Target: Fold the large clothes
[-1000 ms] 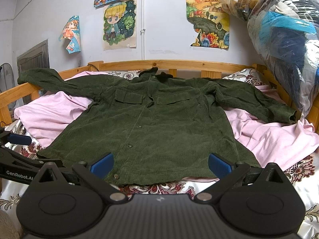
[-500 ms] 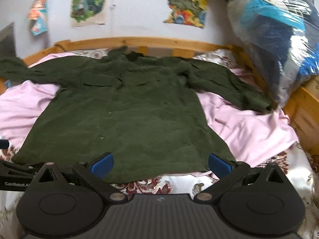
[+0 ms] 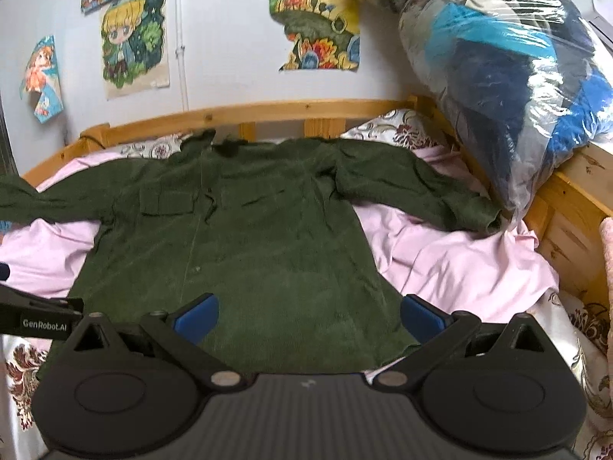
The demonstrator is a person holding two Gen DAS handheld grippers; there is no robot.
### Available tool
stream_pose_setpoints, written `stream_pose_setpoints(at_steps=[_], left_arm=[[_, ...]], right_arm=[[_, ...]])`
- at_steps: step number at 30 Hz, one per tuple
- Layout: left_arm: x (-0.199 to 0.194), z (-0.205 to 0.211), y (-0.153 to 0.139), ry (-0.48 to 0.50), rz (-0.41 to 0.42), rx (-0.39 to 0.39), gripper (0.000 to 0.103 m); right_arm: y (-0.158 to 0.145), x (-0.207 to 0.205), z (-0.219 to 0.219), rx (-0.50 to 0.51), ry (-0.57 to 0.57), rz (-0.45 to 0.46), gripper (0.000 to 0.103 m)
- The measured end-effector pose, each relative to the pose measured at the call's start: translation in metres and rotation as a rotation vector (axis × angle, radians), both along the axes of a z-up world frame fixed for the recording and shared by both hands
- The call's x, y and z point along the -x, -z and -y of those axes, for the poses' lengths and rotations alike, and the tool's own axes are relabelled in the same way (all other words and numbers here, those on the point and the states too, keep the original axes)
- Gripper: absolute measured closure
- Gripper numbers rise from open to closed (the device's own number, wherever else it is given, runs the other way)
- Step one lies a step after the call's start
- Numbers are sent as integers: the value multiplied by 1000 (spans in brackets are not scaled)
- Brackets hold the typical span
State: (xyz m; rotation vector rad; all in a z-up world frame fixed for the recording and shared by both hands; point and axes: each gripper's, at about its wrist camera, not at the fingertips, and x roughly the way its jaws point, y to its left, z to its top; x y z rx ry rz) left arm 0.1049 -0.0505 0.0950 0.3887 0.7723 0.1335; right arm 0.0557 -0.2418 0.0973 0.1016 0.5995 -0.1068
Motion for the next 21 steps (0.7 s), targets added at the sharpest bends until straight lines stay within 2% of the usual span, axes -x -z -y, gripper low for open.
stream_pose_setpoints(at_steps=[9, 12, 15, 17, 21], left_arm=[[-16, 22, -22, 37, -17, -25, 0], [-32, 25, -26, 61, -29, -14, 0], [-59, 27, -26, 93, -60, 2, 0], [-83, 31, -23, 132, -72, -10, 0], [-127, 37, -5, 207, -13, -31, 0]], right_arm=[[-5, -6, 24, -86, -13, 22, 0], [-3, -11, 37, -136, -32, 69, 0], [2, -20, 59, -185, 0, 135, 0], [5, -31, 77, -153, 25, 168, 0], [17, -67, 115, -35, 119, 152, 0]])
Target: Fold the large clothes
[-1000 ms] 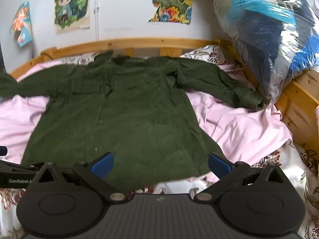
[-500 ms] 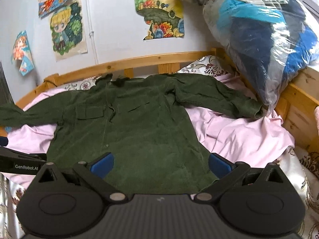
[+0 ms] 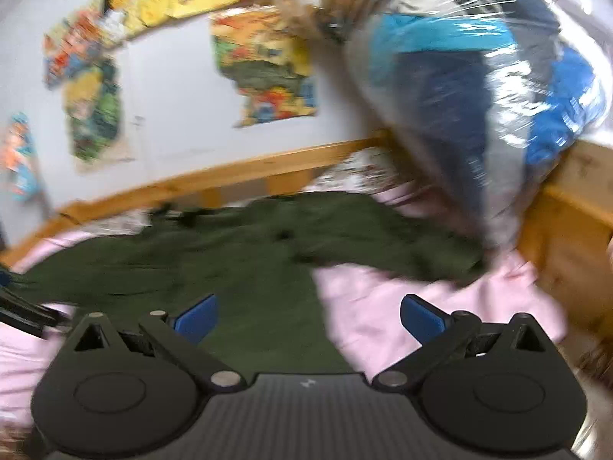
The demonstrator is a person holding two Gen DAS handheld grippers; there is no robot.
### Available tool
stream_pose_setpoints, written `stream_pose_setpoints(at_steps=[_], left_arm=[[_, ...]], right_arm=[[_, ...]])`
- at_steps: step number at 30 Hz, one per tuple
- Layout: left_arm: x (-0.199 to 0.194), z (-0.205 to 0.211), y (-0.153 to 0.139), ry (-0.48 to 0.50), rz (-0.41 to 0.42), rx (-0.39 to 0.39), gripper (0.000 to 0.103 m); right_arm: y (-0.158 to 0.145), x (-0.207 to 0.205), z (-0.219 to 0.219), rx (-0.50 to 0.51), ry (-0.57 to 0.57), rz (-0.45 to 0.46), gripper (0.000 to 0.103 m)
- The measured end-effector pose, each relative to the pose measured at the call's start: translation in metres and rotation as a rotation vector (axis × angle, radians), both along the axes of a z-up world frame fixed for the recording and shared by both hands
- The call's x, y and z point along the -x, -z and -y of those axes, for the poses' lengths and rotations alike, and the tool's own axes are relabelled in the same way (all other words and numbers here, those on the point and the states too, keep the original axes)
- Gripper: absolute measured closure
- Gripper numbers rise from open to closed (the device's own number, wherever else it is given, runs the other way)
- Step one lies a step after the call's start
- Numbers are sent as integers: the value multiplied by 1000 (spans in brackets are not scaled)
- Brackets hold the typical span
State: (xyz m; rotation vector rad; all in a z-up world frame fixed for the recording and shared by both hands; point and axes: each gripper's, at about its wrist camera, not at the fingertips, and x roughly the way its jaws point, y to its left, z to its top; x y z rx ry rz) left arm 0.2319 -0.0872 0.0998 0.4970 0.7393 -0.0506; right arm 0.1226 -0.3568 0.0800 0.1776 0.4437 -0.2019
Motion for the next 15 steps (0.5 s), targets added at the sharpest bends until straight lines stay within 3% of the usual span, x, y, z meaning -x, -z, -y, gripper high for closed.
stream_pose_setpoints(at_steps=[4, 7, 11, 15], left_arm=[[-45, 1, 33, 39, 27, 71, 0], [-73, 1, 58, 59, -6, 131, 1], [-108, 3, 87, 85, -50, 158, 1], [-135, 3, 102, 94, -35, 191, 0]], right_arm=[[27, -46, 44, -20, 110, -35, 0], [47, -74, 62, 28, 230, -38, 2], [71, -111, 85, 49, 393, -38, 9], [92, -140, 109, -15, 503, -76, 22]])
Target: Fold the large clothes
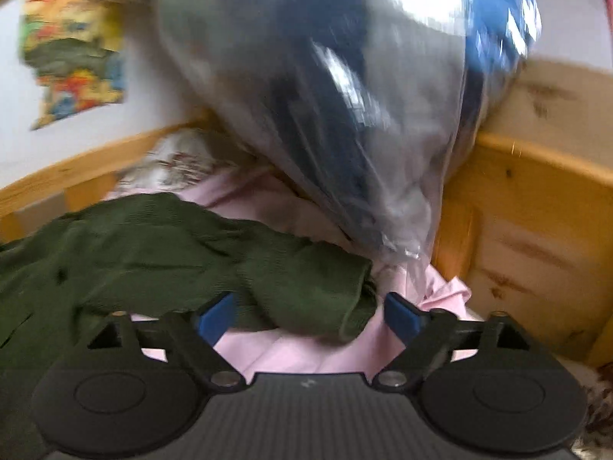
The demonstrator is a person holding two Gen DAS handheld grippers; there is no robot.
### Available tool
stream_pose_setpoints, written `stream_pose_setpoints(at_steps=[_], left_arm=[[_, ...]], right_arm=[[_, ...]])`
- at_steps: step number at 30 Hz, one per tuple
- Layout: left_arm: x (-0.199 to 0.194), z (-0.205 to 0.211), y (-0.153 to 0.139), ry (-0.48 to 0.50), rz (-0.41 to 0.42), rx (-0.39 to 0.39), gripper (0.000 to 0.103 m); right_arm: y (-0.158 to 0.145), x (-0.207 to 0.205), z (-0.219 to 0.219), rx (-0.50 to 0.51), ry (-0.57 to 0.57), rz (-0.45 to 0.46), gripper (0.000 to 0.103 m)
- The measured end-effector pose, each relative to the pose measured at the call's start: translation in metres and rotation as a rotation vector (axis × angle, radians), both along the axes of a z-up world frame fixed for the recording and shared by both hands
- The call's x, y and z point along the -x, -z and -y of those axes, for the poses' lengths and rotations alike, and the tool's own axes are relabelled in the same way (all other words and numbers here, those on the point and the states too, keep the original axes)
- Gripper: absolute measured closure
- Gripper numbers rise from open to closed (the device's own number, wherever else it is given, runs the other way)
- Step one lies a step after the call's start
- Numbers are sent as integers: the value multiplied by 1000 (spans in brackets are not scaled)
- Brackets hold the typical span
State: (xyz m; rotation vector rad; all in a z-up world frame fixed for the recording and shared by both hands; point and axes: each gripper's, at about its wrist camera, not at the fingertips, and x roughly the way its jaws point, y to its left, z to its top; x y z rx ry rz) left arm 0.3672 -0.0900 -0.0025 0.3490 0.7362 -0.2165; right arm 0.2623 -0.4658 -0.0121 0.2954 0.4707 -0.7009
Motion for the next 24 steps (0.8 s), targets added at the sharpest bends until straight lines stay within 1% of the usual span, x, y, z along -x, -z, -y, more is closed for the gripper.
stream_pose_setpoints(at_steps=[1, 3, 5, 6, 7, 8, 10, 12, 14, 16, 19, 22, 24], left_arm=[[-5, 0, 3, -2, 4, 6, 0], [-14, -3, 6, -5, 11, 19, 0], [-22, -6, 10, -13, 21, 40, 0], [-25, -8, 11, -17, 22, 52, 0], [-28, -10, 12, -20, 20, 60, 0], [-32, -12, 14, -25, 19, 66, 0], [-37, -17, 16, -39, 20, 76, 0], [-41, -23, 17, -44, 18, 81, 0], [-44, -32, 16, -51, 27, 86, 1], [-45, -43, 13, -73, 35, 90, 1], [-47, -68, 7, -120, 41, 120, 0], [-47, -95, 0, -168, 48, 148, 0], [-45, -116, -5, -201, 52, 171, 1]], right_arm=[[5, -4, 5, -17, 16, -1, 25], [8, -10, 7, -21, 42, 2, 45], [6, -11, 4, -9, 29, 25, 60], [3, -12, -2, 21, 24, 24, 81], [0, -14, -9, 61, 17, 9, 95], [-5, -14, -16, 84, 1, 5, 97], [-21, -12, -31, 114, -52, 33, 99], [-41, -12, -51, 183, -103, 48, 99], [-64, -10, -73, 232, -169, 85, 100], [-88, -13, -99, 289, -245, 123, 100], [-121, -22, -138, 333, -375, 207, 100], [-145, -34, -180, 362, -515, 288, 100], [-157, -43, -208, 364, -620, 325, 100]])
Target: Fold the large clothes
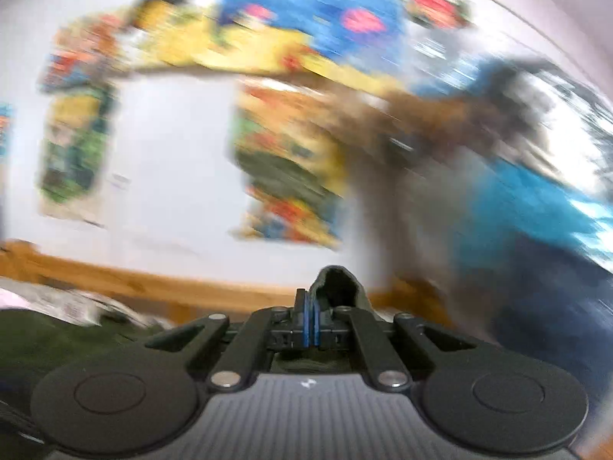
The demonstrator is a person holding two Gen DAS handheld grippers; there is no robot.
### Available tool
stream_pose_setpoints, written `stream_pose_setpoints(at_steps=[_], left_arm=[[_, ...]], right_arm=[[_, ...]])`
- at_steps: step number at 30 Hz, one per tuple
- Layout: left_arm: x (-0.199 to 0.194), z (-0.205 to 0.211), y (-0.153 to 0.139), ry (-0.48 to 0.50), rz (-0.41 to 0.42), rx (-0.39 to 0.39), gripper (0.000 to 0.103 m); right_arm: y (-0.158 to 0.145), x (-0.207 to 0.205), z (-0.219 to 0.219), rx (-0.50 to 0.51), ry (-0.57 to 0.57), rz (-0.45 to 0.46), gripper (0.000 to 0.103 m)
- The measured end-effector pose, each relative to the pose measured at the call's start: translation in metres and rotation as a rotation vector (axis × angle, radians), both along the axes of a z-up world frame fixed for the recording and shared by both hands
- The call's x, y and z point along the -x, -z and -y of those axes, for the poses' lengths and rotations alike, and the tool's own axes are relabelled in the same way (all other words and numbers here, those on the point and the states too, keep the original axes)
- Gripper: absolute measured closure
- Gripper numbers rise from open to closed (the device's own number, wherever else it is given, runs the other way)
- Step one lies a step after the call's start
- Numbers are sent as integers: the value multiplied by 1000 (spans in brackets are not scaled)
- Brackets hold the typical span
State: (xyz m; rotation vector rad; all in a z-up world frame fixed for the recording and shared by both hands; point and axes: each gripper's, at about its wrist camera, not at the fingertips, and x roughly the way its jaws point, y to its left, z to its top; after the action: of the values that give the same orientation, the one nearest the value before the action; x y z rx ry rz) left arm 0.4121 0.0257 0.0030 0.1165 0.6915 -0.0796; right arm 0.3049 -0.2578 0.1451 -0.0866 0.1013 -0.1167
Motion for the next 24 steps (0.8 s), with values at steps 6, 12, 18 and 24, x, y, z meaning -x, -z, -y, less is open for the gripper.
stream_pose_setpoints(at_steps=[6, 12, 18, 24], left_arm=[[15, -65, -13, -104, 29, 82, 1], [27, -117, -15, -180, 60, 164, 1], [27, -134, -7, -198, 43, 195, 1], [24, -112, 0, -135, 50, 193, 1]], right_arm=[[4, -34, -87, 50, -293, -51, 100], [55, -65, -170, 134, -492, -219, 100], [100, -71, -199, 89, -575, -343, 61], [107, -55, -146, 36, -598, -346, 0]])
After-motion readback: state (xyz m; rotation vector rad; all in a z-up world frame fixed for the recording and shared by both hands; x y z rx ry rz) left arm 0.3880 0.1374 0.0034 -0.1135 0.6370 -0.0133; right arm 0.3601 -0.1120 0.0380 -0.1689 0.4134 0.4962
